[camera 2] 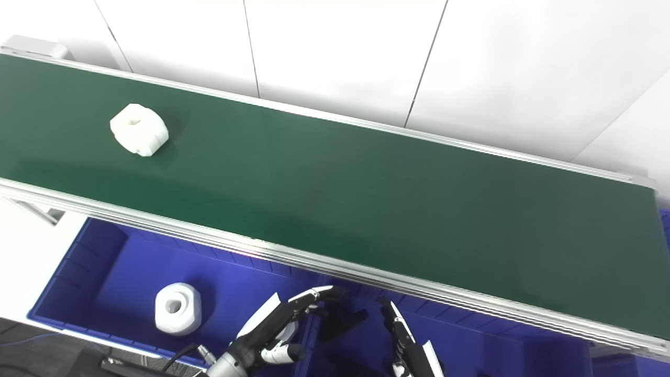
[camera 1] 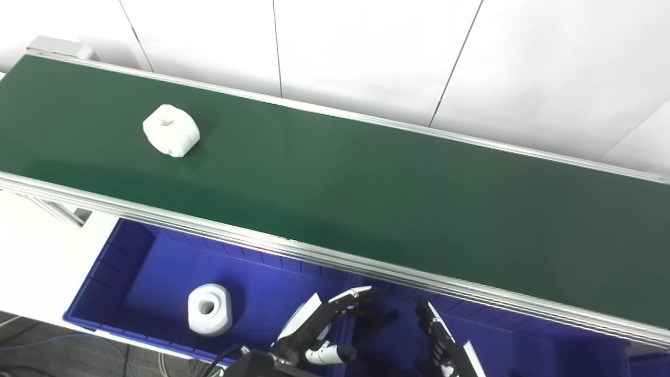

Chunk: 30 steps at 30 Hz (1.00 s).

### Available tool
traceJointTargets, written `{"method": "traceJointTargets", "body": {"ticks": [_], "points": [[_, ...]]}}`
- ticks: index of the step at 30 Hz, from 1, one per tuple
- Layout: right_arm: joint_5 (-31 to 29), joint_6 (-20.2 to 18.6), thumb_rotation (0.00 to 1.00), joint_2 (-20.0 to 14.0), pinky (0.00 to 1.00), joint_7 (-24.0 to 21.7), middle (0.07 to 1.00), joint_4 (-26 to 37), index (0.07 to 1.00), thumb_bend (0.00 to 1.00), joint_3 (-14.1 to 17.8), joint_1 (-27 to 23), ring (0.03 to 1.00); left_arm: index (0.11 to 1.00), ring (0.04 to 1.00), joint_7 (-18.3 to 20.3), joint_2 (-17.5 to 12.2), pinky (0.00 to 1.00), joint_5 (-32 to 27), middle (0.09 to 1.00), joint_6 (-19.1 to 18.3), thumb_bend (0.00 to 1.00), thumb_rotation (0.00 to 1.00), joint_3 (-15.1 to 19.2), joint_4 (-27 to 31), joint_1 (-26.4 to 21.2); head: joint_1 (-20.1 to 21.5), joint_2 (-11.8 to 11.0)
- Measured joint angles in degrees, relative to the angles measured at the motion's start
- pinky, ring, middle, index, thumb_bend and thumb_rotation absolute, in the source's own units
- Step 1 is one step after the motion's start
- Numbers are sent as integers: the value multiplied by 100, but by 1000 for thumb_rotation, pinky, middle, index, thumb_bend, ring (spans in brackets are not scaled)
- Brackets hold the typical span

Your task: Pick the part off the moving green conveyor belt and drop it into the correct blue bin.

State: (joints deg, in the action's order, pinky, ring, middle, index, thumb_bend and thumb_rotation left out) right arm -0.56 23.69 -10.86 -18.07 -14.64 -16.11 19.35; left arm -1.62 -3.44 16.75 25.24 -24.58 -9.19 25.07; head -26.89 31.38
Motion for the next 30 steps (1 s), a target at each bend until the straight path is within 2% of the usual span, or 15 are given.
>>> {"method": "traceJointTargets", "body": {"ticks": [4,5,6,8,10,12,19,30], "points": [[-10,2,990,12,1000,-63,995,-140,961,1000,44,-51,1000,854,880,-82,-35,775,-53,881,60,957,974,-75,-98,-84,-280,-280],[-25,4,990,18,1000,-119,995,-207,962,1000,79,-71,1000,854,880,-124,-42,774,-56,881,83,958,974,-100,-152,-130,-281,-281],[-33,4,991,19,1000,-152,996,-256,962,1000,105,-84,1000,852,878,-161,-56,772,-81,879,105,960,975,-126,-199,-167,-333,-403],[-49,5,997,33,1000,-168,999,-358,969,1000,165,-111,1000,845,871,-274,-75,763,-121,872,130,975,982,-177,-301,-257,-334,-404],[-43,5,1000,34,1000,-169,1000,-399,974,1000,188,-138,1000,842,866,-411,-75,757,-119,868,174,978,986,-208,-422,-355,-308,-588],[-23,5,1000,41,1000,-168,1000,-459,973,1000,190,-178,1000,838,860,-513,-77,751,-119,864,201,979,990,-256,-511,-435,-299,-667],[-29,10,996,114,1000,-266,994,-727,971,1000,263,-320,1000,840,863,-873,-151,758,-132,864,223,958,981,-513,-693,-641,-281,-782],[-27,10,1000,159,1000,-303,979,-754,967,1000,340,-318,1000,842,865,-879,-198,762,-182,867,221,977,980,-662,-700,-711,-281,-800]]}}
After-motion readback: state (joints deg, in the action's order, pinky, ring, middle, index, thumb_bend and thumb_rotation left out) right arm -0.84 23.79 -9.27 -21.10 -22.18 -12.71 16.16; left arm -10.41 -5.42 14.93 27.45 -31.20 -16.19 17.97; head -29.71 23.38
